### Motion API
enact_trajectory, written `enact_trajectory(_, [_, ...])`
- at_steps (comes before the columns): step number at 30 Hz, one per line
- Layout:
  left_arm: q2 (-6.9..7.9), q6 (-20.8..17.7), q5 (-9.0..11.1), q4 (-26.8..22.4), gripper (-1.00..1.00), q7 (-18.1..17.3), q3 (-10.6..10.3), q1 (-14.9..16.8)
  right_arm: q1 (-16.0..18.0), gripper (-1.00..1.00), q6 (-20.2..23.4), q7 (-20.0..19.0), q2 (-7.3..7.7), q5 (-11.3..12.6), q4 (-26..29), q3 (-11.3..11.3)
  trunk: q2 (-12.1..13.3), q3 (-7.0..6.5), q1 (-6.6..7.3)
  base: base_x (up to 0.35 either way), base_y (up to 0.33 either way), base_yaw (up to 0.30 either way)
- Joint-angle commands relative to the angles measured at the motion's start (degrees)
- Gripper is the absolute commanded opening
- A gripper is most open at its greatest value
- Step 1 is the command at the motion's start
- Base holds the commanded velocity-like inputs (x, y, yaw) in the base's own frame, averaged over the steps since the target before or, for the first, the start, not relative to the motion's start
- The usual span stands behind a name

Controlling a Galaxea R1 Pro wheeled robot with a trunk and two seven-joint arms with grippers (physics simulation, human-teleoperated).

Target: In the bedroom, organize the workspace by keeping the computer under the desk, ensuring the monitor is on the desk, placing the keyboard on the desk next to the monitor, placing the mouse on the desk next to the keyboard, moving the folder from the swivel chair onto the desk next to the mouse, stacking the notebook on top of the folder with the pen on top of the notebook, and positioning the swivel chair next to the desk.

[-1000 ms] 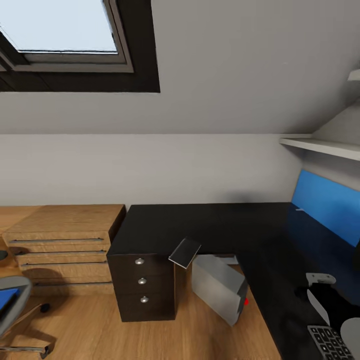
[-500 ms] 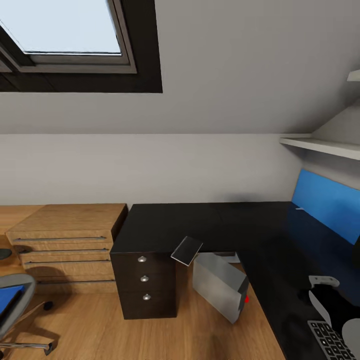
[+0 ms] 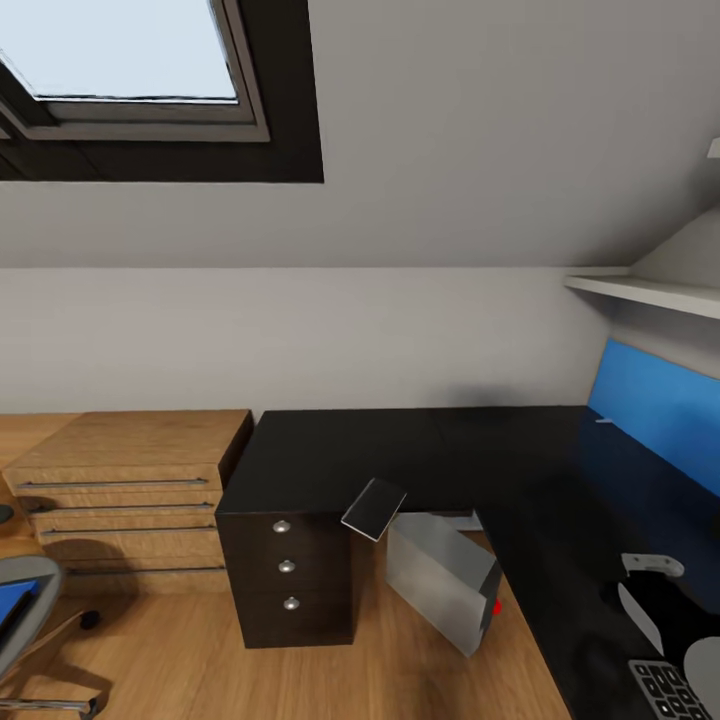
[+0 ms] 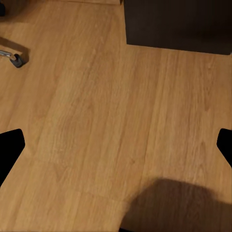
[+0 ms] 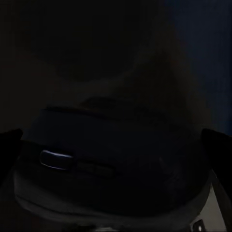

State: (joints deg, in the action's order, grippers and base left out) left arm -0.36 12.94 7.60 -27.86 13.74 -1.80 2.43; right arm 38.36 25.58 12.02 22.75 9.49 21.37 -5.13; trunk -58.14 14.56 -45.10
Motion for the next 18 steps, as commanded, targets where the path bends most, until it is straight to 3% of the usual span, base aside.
enact_trajectory(1, [-0.02, 0.23, 0.57, 0.01, 1.00, 0.19, -0.21, 0.04, 0.03, -1.00, 0.28, 0.47, 0.03, 0.61, 0.34, -0.52, -0.47, 0.26, -0.23, 0.001, 0.000, 0.000])
enact_trajectory(18, [-0.17, -0.16, 0.40, 0.39, 1.00, 0.30, -0.24, 0.04, 0.05, -1.00, 0.17, 0.68, -0.48, 0.75, 3.18, -0.51, -6.89, 3.14, -3.75, 0.000, 0.000, 0.000])
